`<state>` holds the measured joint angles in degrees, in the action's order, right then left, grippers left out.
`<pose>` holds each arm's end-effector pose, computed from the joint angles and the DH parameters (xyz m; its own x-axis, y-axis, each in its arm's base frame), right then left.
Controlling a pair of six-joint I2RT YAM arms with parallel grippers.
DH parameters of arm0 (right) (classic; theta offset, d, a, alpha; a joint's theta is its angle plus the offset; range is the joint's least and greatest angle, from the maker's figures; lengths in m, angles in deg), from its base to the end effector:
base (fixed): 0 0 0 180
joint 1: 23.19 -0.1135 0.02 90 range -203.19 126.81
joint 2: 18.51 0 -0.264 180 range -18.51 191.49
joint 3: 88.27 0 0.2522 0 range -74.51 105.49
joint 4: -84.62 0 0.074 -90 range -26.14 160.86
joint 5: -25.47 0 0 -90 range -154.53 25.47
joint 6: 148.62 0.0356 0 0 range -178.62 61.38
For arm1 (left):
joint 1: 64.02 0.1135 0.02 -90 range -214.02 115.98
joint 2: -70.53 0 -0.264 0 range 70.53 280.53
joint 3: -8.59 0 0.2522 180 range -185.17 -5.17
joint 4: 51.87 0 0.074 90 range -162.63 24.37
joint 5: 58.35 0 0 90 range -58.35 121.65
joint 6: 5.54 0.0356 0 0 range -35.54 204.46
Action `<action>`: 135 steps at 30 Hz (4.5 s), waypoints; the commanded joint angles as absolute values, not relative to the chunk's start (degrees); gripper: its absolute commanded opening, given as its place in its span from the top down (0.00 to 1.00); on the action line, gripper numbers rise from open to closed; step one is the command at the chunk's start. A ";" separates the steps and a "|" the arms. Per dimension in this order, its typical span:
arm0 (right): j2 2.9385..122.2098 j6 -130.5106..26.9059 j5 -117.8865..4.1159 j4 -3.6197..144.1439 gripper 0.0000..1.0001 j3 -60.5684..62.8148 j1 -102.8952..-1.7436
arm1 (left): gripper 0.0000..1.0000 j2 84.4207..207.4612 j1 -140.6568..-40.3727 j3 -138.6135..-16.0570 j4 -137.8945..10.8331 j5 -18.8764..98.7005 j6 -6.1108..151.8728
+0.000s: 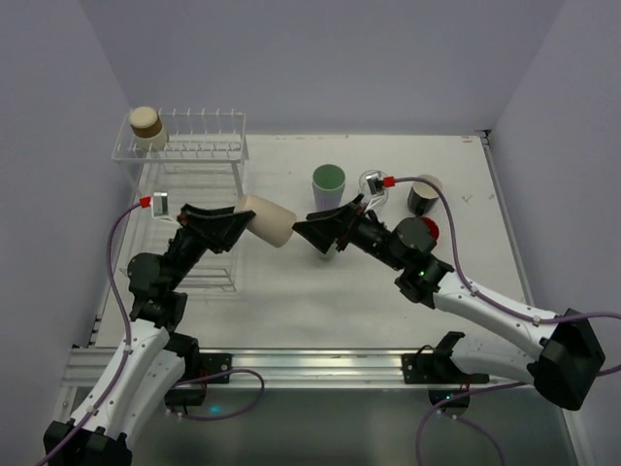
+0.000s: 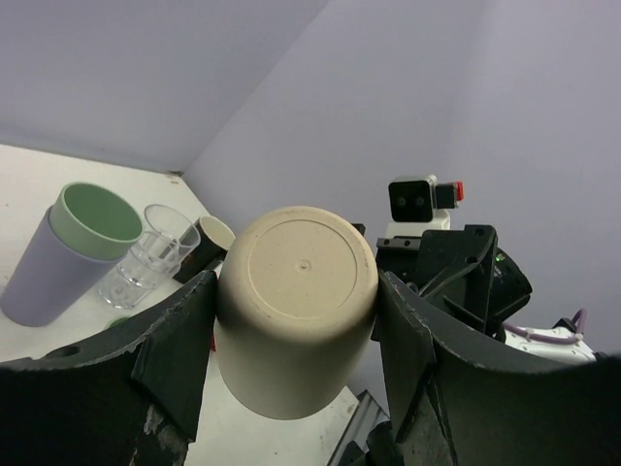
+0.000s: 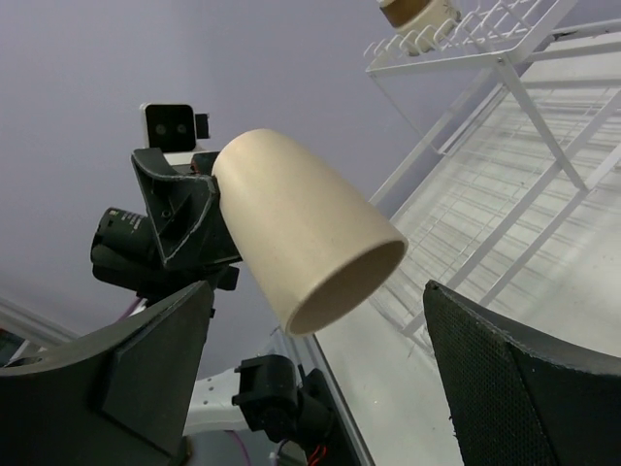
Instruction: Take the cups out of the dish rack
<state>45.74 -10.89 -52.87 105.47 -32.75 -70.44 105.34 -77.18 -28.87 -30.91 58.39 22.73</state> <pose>0.1719 0.1966 0.3359 -0.5356 0.4883 -0.6890 -0.6794 0.2355 0.6949 0.1445 -0.0502 0.3182 -0.3479 -0.7264 -0.5927 0.6299 0.2871 -0.7217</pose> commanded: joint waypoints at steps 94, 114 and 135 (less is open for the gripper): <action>53.76 -39.90 -64.98 55.20 0.39 -9.10 -71.97 | 0.03 103.05 -79.75 -51.22 -103.06 6.29 55.12; 35.72 -37.26 -63.21 63.21 0.40 -27.23 -71.97 | 0.11 133.61 -50.75 -71.08 -120.65 17.59 62.93; 41.88 -36.91 -64.35 63.56 0.40 -26.43 -71.97 | 0.20 150.07 -46.53 -69.07 -122.06 12.75 63.90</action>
<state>41.94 -37.56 -63.51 61.40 -27.62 -71.92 149.43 -47.15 -69.90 -121.38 13.30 62.68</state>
